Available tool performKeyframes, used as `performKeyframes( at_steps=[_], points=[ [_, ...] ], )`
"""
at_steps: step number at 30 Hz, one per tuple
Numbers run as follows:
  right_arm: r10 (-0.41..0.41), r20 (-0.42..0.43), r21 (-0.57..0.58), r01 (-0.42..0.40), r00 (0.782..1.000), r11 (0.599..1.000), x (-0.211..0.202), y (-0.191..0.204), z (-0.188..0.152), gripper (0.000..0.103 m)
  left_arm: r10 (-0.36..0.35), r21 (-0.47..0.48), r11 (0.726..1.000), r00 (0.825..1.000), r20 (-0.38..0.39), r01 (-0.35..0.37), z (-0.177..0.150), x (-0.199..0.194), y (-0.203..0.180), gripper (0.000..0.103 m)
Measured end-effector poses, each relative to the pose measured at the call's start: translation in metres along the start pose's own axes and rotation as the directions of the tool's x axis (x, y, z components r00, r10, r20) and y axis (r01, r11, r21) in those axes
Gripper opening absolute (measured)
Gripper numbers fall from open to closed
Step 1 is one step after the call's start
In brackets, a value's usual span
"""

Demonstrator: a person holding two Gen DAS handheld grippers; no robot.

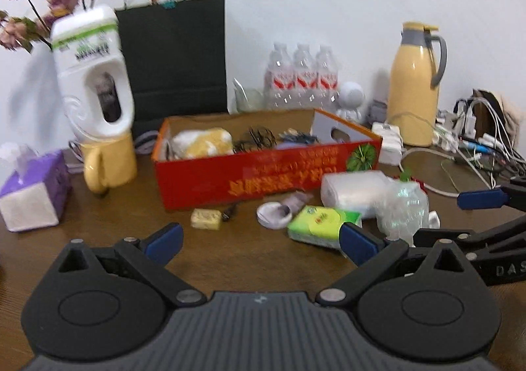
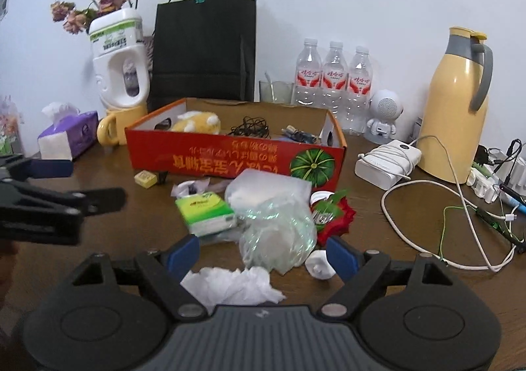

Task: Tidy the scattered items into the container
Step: 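Grasp the green tissue pack with the left gripper while the right gripper grasps the crumpled white tissue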

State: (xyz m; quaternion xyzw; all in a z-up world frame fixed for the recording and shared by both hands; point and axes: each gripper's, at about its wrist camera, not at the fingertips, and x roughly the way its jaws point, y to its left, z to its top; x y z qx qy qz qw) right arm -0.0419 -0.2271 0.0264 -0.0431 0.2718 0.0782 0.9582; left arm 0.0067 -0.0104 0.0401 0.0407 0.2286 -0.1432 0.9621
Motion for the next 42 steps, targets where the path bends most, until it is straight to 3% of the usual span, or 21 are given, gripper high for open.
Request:
performKeyframes(
  at_steps=[11, 16, 19, 21, 23, 24, 25, 28, 30, 38, 42],
  points=[
    [0.069, -0.041, -0.036, -0.071, 0.997, 0.997, -0.007, 0.013, -0.018, 0.084, 0.028, -0.009, 1.0, 0.999, -0.022, -0.028, 0.004, 0.011, 0.002, 0.103],
    [0.076, -0.062, -0.036, -0.078, 0.995, 0.996, 0.002, 0.018, -0.023, 0.082, 0.023, 0.032, 0.999, 0.999, -0.03, -0.022, 0.007, 0.021, 0.003, 0.103],
    [0.068, -0.081, -0.054, -0.073, 0.994, 0.996, 0.011, 0.023, -0.024, 0.076, 0.005, 0.02, 1.0, 0.998, -0.058, -0.004, 0.01, 0.033, 0.009, 0.089],
    [0.062, -0.081, -0.061, -0.067, 0.995, 0.996, 0.014, 0.026, -0.022, 0.067, -0.012, 0.006, 1.0, 0.995, -0.098, 0.013, 0.013, 0.044, 0.013, 0.069],
    [0.069, -0.078, -0.06, -0.073, 0.995, 0.995, 0.017, 0.028, -0.019, 0.059, -0.048, -0.018, 0.999, 0.992, -0.12, 0.046, 0.015, 0.053, 0.017, 0.066],
    [0.072, -0.083, -0.062, -0.077, 0.994, 0.995, 0.019, 0.028, -0.018, 0.05, -0.065, -0.026, 0.998, 0.989, -0.133, 0.062, 0.016, 0.057, 0.017, 0.065],
    [0.073, -0.089, -0.066, -0.079, 0.993, 0.995, 0.021, 0.029, -0.017, 0.039, -0.083, -0.026, 0.996, 0.986, -0.142, 0.08, 0.018, 0.061, 0.017, 0.065],
    [0.072, -0.101, -0.068, -0.079, 0.992, 0.995, 0.027, 0.029, -0.014, 0.031, -0.14, 0.004, 0.99, 0.98, -0.141, 0.142, 0.023, 0.07, 0.01, 0.072],
    [0.066, -0.105, -0.063, -0.073, 0.992, 0.995, 0.029, 0.026, -0.011, 0.028, -0.181, 0.031, 0.982, 0.973, -0.145, 0.188, 0.025, 0.076, 0.003, 0.084],
    [-0.001, -0.119, -0.054, -0.005, 0.993, 0.999, 0.012, -0.004, -0.005, 0.027, -0.3, 0.082, 0.942, 0.928, -0.22, 0.324, 0.025, 0.094, -0.019, 0.084],
    [0.002, -0.098, -0.011, -0.003, 0.995, 1.0, 0.005, -0.022, -0.002, 0.027, -0.305, 0.085, 0.938, 0.919, -0.251, 0.335, 0.023, 0.103, -0.026, 0.083]
  ],
)
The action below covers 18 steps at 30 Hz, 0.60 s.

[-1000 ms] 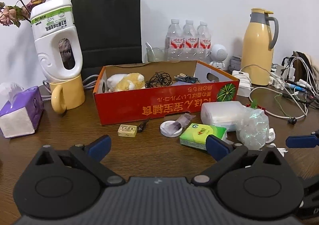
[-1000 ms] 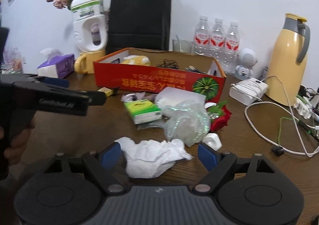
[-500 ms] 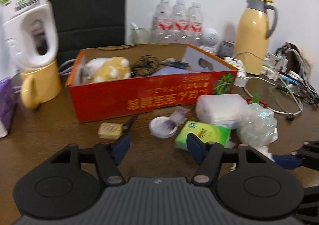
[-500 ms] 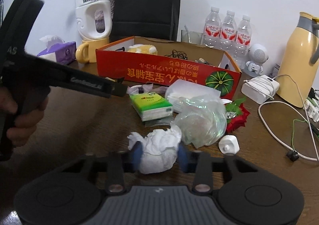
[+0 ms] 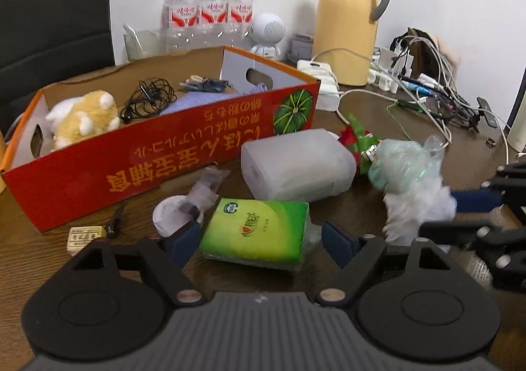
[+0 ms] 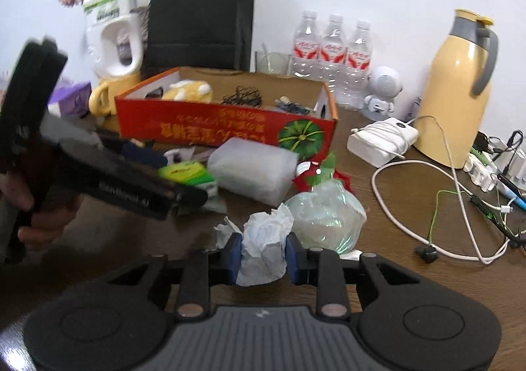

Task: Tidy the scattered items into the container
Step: 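Grasp the green tissue pack with the left gripper while the right gripper grasps the crumpled white tissue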

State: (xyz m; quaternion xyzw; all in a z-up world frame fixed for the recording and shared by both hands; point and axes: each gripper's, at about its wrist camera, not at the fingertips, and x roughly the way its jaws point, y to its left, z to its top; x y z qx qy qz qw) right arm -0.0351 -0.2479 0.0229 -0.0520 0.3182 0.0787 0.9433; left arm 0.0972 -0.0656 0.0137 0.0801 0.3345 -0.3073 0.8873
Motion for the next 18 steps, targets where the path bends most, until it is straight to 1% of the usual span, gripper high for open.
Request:
performKeyframes(
  at_steps=[3, 7, 8, 10, 12, 15, 18],
  points=[
    [0.029, 0.018, 0.02, -0.03, 0.999, 0.999, 0.001, -0.006, 0.0, 0.027, -0.017, -0.046, 0.999, 1.0, -0.025, 0.016, 0.003, 0.007, 0.005, 0.083],
    [0.03, 0.019, 0.013, -0.03, 0.999, 0.999, 0.004, -0.006, 0.002, 0.027, -0.026, -0.068, 0.997, 0.999, -0.037, 0.023, 0.005, 0.009, 0.01, 0.08],
    [0.031, 0.03, 0.013, -0.031, 0.999, 0.999, 0.002, -0.007, 0.003, 0.027, -0.032, -0.073, 0.997, 0.999, -0.044, 0.029, 0.005, 0.01, 0.01, 0.072],
    [0.04, 0.059, 0.028, -0.041, 0.997, 0.999, -0.002, -0.009, 0.001, 0.027, -0.023, -0.069, 0.997, 0.999, -0.039, 0.02, 0.005, 0.008, 0.008, 0.07],
    [0.048, 0.068, 0.048, -0.052, 0.996, 0.998, -0.004, -0.012, 0.001, 0.027, -0.013, -0.08, 0.997, 1.0, -0.016, 0.011, 0.004, 0.001, 0.007, 0.068],
    [0.051, 0.072, 0.048, -0.054, 0.996, 0.997, -0.007, -0.013, -0.002, 0.027, 0.048, -0.108, 0.993, 0.999, 0.015, -0.046, 0.004, -0.021, 0.004, 0.068],
    [0.056, 0.083, 0.031, -0.058, 0.995, 0.998, -0.014, -0.009, -0.004, 0.027, 0.092, -0.108, 0.991, 0.991, 0.097, -0.081, 0.0, -0.059, -0.004, 0.068]
  ],
)
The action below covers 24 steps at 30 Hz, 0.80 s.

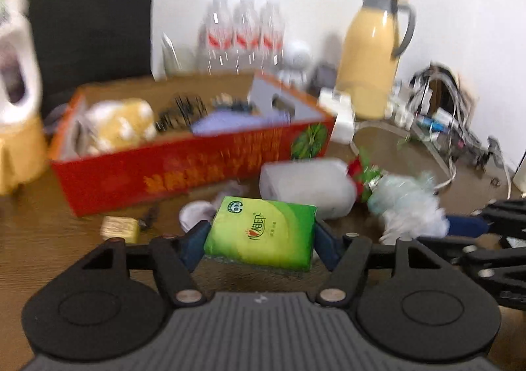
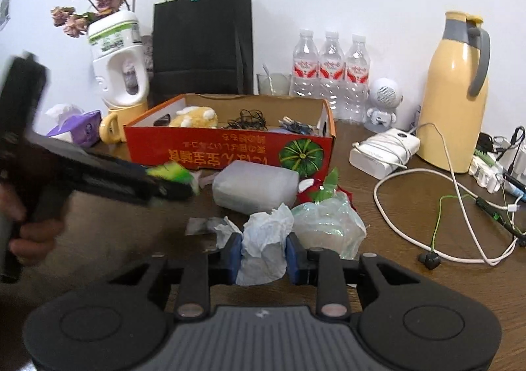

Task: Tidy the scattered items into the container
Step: 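Grasp the green tissue pack with the left gripper while the right gripper grasps the crumpled white tissue, then drop the green pack into the box with the left gripper while the right gripper drops the white tissue there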

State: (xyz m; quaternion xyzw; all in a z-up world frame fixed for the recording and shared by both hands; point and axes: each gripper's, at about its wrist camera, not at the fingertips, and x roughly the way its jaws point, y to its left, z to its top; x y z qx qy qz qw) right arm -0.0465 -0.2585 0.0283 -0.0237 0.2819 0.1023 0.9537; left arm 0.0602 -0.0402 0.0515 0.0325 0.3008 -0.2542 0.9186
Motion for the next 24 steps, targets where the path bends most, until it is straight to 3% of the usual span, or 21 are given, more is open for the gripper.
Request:
performKeyframes(
  at_steps=[3, 7, 11, 16, 22, 24],
  points=[
    [0.027, 0.011, -0.014, -0.027, 1.0, 1.0, -0.007, 0.008, -0.002, 0.027, 0.089, 0.014, 0.996, 0.995, 0.051, -0.089, -0.01, -0.033, -0.005, 0.068],
    [0.049, 0.02, -0.048, -0.048, 0.999, 0.998, -0.019, 0.024, -0.007, 0.027, 0.222, -0.014, 0.975, 0.973, 0.067, -0.222, -0.03, -0.064, -0.006, 0.068],
    [0.078, 0.063, -0.05, -0.075, 0.995, 0.996, -0.042, 0.039, -0.009, 0.026, 0.282, -0.074, 0.959, 0.954, 0.104, -0.275, -0.036, -0.093, -0.003, 0.068],
    [0.049, 0.154, -0.046, -0.042, 0.987, 0.998, -0.071, 0.048, 0.003, 0.026, 0.332, -0.116, 0.942, 0.921, 0.203, -0.314, -0.022, -0.127, -0.008, 0.068],
    [0.016, 0.208, -0.012, -0.013, 0.978, 1.0, -0.08, 0.055, 0.02, 0.026, 0.411, -0.148, 0.911, 0.876, 0.253, -0.385, -0.024, -0.136, -0.027, 0.068],
    [0.015, 0.219, -0.009, -0.013, 0.976, 1.0, -0.079, 0.057, 0.021, 0.026, 0.422, -0.159, 0.906, 0.871, 0.251, -0.393, -0.029, -0.136, -0.033, 0.068]
  ],
)
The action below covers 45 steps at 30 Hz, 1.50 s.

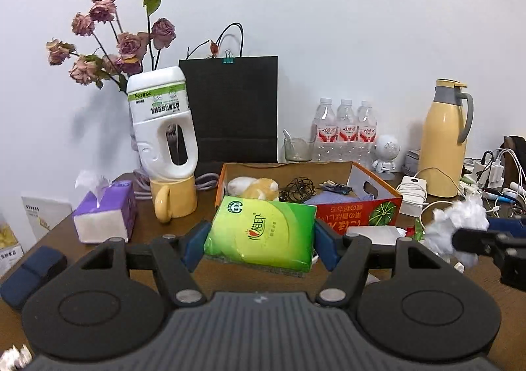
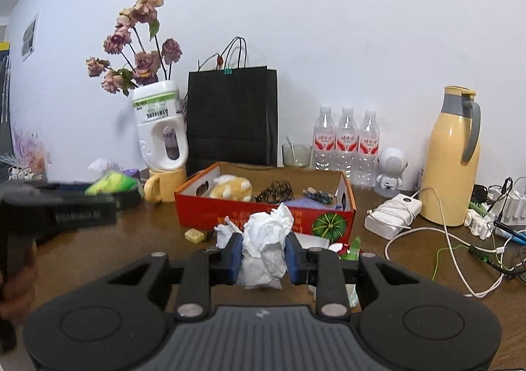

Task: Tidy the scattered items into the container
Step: 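Drop the green pack into the box with the left gripper while the right gripper drops the white tissue there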

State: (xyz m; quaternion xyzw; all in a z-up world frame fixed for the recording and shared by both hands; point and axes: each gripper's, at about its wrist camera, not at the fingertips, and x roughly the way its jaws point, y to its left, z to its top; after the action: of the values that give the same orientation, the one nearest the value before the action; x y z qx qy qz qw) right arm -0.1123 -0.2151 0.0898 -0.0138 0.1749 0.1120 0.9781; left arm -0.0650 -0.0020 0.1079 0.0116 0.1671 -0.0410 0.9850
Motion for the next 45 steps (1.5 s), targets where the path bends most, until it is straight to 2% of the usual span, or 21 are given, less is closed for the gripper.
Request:
performKeyframes(
  at_steps=[3, 8, 17, 21, 23, 25, 27, 28, 30, 31, 34, 36, 38, 40, 42, 45],
  points=[
    [-0.006, 0.001, 0.025, 0.006, 1.0, 1.0, 0.011, -0.001, 0.006, 0.026, 0.01, -0.003, 1.0, 1.0, -0.011, -0.01, -0.001, 0.007, -0.005, 0.068],
    [-0.032, 0.01, 0.076, 0.031, 0.999, 0.997, 0.048, -0.009, 0.022, 0.026, 0.042, -0.016, 0.999, 0.999, 0.02, -0.041, 0.011, 0.031, -0.01, 0.068],
    [-0.058, 0.04, 0.108, 0.053, 0.998, 0.993, 0.14, -0.027, 0.078, 0.026, 0.036, -0.088, 0.996, 0.999, 0.041, -0.032, 0.064, 0.125, -0.019, 0.068],
    [-0.074, 0.054, 0.125, 0.067, 0.996, 0.99, 0.167, -0.04, 0.101, 0.026, 0.058, -0.105, 0.993, 0.998, 0.02, -0.056, 0.083, 0.164, -0.019, 0.068],
    [-0.064, 0.035, 0.109, 0.06, 0.997, 0.992, 0.182, -0.046, 0.113, 0.026, 0.033, -0.101, 0.994, 0.999, -0.01, -0.034, 0.095, 0.184, -0.02, 0.068],
    [-0.014, -0.041, 0.084, 0.017, 0.999, 0.996, 0.205, -0.054, 0.129, 0.026, -0.068, -0.13, 0.99, 0.993, -0.098, 0.055, 0.114, 0.214, -0.017, 0.068],
    [0.034, -0.165, 0.092, -0.019, 0.986, 0.996, 0.237, -0.07, 0.149, 0.026, -0.143, -0.137, 0.984, 0.966, -0.216, 0.115, 0.132, 0.246, -0.017, 0.068],
    [0.04, -0.224, 0.106, -0.017, 0.974, 0.994, 0.253, -0.079, 0.159, 0.026, -0.142, -0.131, 0.985, 0.955, -0.26, 0.111, 0.141, 0.261, -0.019, 0.068],
    [0.025, -0.325, 0.108, 0.011, 0.945, 0.994, 0.285, -0.094, 0.177, 0.026, -0.113, -0.05, 0.994, 0.928, -0.356, 0.101, 0.154, 0.289, -0.028, 0.068],
    [0.022, -0.374, 0.101, 0.017, 0.927, 0.995, 0.299, -0.099, 0.184, 0.026, -0.097, -0.033, 0.995, 0.914, -0.395, 0.091, 0.158, 0.3, -0.031, 0.068],
    [0.047, -0.517, 0.122, 0.019, 0.855, 0.992, 0.34, -0.111, 0.193, 0.026, -0.074, -0.032, 0.997, 0.841, -0.536, 0.067, 0.16, 0.334, -0.034, 0.068],
    [0.052, -0.602, 0.136, 0.037, 0.797, 0.99, 0.366, -0.115, 0.191, 0.026, -0.037, -0.012, 0.999, 0.797, -0.603, 0.037, 0.156, 0.353, -0.037, 0.068],
    [0.028, -0.661, 0.113, 0.062, 0.75, 0.992, 0.384, -0.113, 0.183, 0.026, -0.033, 0.005, 0.999, 0.753, -0.657, 0.048, 0.149, 0.369, -0.041, 0.068],
    [-0.005, -0.698, 0.07, 0.076, 0.716, 0.995, 0.397, -0.109, 0.175, 0.026, -0.045, -0.001, 0.998, 0.705, -0.708, 0.062, 0.139, 0.383, -0.044, 0.069],
    [-0.015, -0.731, 0.054, 0.079, 0.682, 0.995, 0.409, -0.105, 0.165, 0.026, -0.046, 0.002, 0.998, 0.677, -0.735, 0.07, 0.129, 0.391, -0.049, 0.069],
    [-0.021, -0.76, 0.053, 0.094, 0.65, 0.994, 0.424, -0.103, 0.151, 0.026, -0.048, -0.004, 0.998, 0.646, -0.761, 0.069, 0.118, 0.404, -0.053, 0.068]
  ],
)
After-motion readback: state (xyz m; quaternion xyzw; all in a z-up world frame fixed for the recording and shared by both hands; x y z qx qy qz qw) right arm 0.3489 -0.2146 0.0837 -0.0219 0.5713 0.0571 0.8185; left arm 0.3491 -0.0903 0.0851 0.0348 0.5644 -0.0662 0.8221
